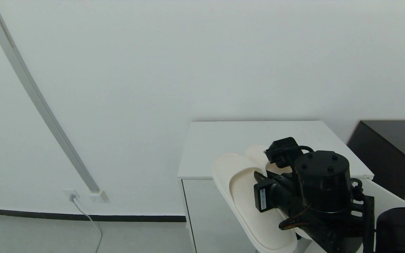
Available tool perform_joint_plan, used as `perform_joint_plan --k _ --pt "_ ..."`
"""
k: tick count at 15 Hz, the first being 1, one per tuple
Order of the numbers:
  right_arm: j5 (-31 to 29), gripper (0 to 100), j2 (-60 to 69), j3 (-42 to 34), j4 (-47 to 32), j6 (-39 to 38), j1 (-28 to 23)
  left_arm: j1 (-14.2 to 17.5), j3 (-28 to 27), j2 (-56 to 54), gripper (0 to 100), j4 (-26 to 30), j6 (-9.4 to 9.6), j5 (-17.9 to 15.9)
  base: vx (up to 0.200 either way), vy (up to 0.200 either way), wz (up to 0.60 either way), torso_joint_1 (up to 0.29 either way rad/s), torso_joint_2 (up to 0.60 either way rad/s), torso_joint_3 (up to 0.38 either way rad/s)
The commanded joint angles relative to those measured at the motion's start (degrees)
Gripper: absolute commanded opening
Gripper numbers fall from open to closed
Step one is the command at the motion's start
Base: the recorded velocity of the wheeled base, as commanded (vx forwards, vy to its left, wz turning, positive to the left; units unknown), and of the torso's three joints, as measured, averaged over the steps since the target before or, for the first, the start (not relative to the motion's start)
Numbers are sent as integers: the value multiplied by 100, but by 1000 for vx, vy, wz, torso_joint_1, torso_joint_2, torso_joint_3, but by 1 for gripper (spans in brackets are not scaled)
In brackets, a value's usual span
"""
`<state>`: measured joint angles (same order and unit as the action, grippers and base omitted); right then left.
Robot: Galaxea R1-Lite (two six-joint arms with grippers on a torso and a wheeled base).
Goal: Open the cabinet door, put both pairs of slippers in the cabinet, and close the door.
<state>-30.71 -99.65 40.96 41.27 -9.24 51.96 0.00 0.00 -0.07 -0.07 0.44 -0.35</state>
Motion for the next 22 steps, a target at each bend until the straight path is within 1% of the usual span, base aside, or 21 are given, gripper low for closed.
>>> perform_joint_plan --k 1,4,14,22 --pt "3 0 15 -53 4 -8 7 0 0 7 0 7 0 0 -200 0 0 -2 -2 -2" --pt "3 0 15 -62 4 -16 7 9 0 7 0 -1 -18 0 -200 0 0 -1 5 5" --pt "3 0 33 -106 4 -25 -1 9 0 7 0 -1 -18 0 0 0 0 0 0 0" --pt "3 0 42 -167 4 -16 -1 9 0 7 0 -1 -18 0 0 -200 0 1 2 4"
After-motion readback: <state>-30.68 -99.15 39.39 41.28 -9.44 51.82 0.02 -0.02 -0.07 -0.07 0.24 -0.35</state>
